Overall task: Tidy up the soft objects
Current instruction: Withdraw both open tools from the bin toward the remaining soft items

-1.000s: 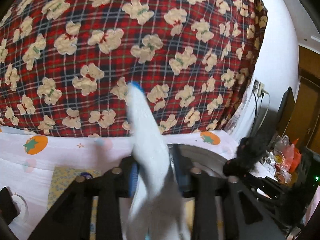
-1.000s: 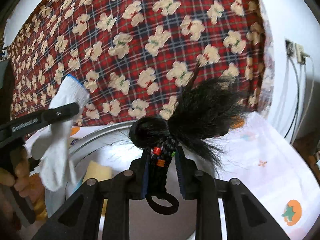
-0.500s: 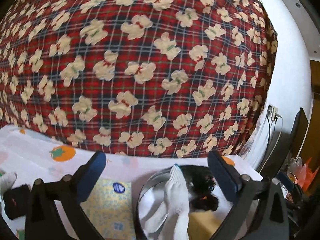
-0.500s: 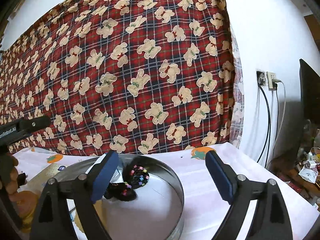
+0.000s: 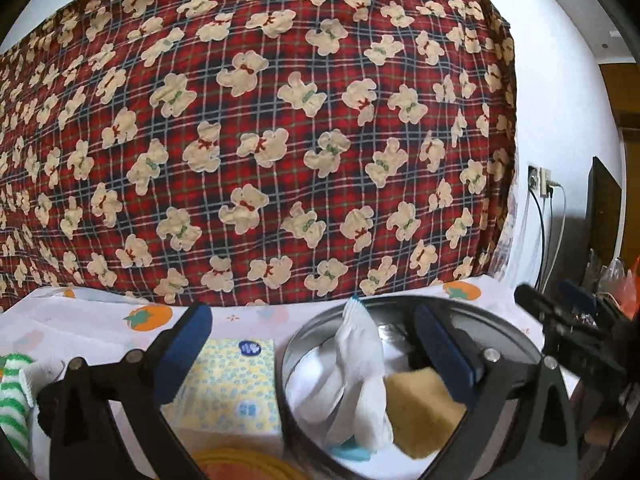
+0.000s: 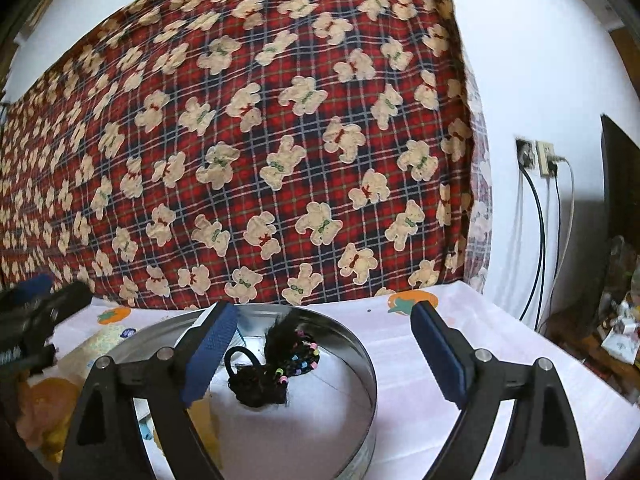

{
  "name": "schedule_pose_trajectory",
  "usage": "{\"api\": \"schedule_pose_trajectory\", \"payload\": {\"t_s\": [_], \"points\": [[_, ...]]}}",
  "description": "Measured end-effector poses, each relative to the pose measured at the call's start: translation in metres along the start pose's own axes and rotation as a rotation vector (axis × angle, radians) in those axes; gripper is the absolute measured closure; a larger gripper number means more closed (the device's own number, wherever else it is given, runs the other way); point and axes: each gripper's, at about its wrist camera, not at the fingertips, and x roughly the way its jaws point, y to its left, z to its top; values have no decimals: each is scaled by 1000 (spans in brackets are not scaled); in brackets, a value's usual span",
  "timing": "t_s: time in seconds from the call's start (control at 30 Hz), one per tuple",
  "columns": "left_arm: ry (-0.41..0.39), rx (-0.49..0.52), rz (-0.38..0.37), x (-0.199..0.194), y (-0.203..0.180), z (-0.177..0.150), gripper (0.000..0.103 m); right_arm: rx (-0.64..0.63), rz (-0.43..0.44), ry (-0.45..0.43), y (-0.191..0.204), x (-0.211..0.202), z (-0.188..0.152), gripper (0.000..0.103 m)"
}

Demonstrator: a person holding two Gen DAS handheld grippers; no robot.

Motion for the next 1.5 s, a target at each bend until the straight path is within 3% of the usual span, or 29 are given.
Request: {"api": "schedule_pose_trajectory", "payload": {"t_s": [0.43,0.63,1.03,1.27,1.5], "points": [[-20,61,-7,-29,0,-18,0,124,-38,17,-10,-4,-3,13],[-6,72,-12,-35,1,-24,0,102,-64,1,-6,-9,-4,13],[22,27,22,-50,30,-34,0,138,-66,7,5,-22,-7,13],[46,-53,65,-59,68,-39,1,110,-10,12,43,-38,-12,13],[45,-60,138,-74,105,-43,1,51,64,-2,96,-56,-18,13]]}}
